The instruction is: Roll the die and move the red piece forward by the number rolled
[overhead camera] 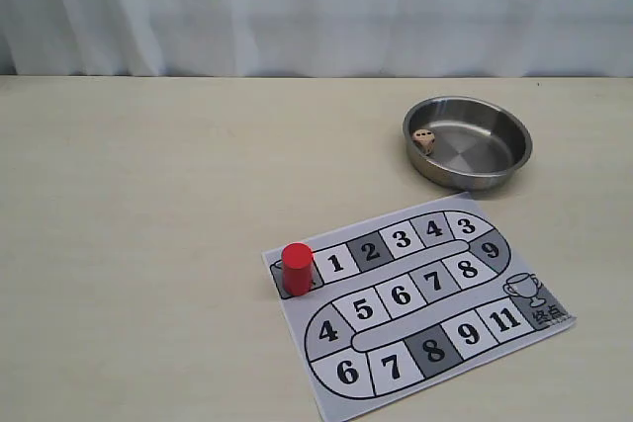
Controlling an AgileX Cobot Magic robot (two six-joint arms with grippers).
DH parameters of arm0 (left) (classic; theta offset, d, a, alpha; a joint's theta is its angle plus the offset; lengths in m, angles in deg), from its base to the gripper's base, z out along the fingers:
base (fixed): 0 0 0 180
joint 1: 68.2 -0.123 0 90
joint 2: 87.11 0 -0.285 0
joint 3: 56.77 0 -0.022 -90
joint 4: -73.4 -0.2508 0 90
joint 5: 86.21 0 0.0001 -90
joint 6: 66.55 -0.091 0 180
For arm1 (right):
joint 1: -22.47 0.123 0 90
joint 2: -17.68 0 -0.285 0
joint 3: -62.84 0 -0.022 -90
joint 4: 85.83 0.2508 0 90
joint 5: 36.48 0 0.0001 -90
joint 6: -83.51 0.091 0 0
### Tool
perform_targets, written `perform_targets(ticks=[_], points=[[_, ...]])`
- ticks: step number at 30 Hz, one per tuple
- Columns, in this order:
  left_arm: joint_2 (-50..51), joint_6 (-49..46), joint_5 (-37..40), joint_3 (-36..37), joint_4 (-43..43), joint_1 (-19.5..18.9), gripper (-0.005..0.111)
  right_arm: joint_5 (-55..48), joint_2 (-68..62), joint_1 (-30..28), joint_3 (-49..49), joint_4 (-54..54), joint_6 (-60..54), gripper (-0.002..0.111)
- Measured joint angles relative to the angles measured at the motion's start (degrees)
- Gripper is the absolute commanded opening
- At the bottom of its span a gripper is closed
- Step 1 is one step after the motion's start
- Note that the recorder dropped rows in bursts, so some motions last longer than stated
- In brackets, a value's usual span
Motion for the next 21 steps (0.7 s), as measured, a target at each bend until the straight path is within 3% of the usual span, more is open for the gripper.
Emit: perform_targets(ticks=[21], points=[[0.0, 0.0, 0.0, 0.0, 0.0, 0.0, 0.0, 0.35, 0.0, 0.0, 0.0, 0.0, -2.07, 0.004]])
